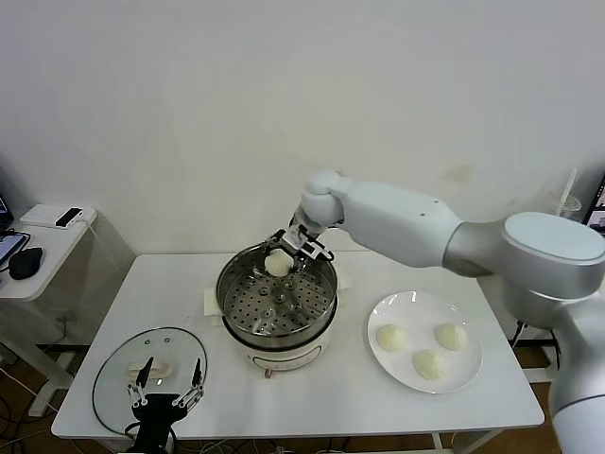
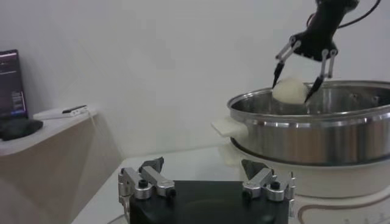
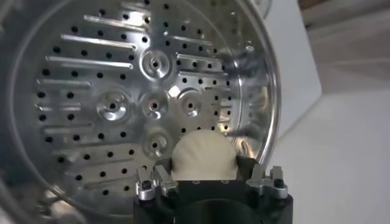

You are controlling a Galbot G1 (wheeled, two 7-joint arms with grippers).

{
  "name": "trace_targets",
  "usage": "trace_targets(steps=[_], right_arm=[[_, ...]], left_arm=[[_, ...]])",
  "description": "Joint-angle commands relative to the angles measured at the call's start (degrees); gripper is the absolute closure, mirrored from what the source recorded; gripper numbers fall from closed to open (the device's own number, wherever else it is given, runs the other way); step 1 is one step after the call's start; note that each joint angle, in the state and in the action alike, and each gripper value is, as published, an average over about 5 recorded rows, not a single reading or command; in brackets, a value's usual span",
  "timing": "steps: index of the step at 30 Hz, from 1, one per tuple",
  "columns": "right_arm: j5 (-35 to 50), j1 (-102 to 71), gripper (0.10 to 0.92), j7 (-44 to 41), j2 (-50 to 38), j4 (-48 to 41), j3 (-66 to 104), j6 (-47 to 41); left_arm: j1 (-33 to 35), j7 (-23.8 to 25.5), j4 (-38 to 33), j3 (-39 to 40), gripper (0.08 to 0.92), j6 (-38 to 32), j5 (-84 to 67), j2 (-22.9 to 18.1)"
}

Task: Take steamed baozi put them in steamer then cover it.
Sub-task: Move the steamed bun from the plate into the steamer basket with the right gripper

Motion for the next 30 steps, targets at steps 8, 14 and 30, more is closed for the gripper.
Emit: trace_targets(steps=[8, 14, 30], right_arm=[[-8.61, -2.09, 0.347, 2.1, 4.61, -7.92, -0.37, 7.91], [-9.93, -2.69, 0.311, 1.69, 5.76, -10.6, 0.37, 9.01], [17.25, 8.73, 0.203, -8.21, -7.22, 10.36, -1.33, -14.32]], left_arm=[[-0.04, -0.01, -0.47, -0.02, 0.177, 0.03, -0.11, -0.02], [0.11, -0.02, -0.85, 0.02, 0.177, 0.02, -0.1, -0.06], [1.06, 0.11, -2.35, 0.26, 0.177, 0.09, 0.22, 0.01]])
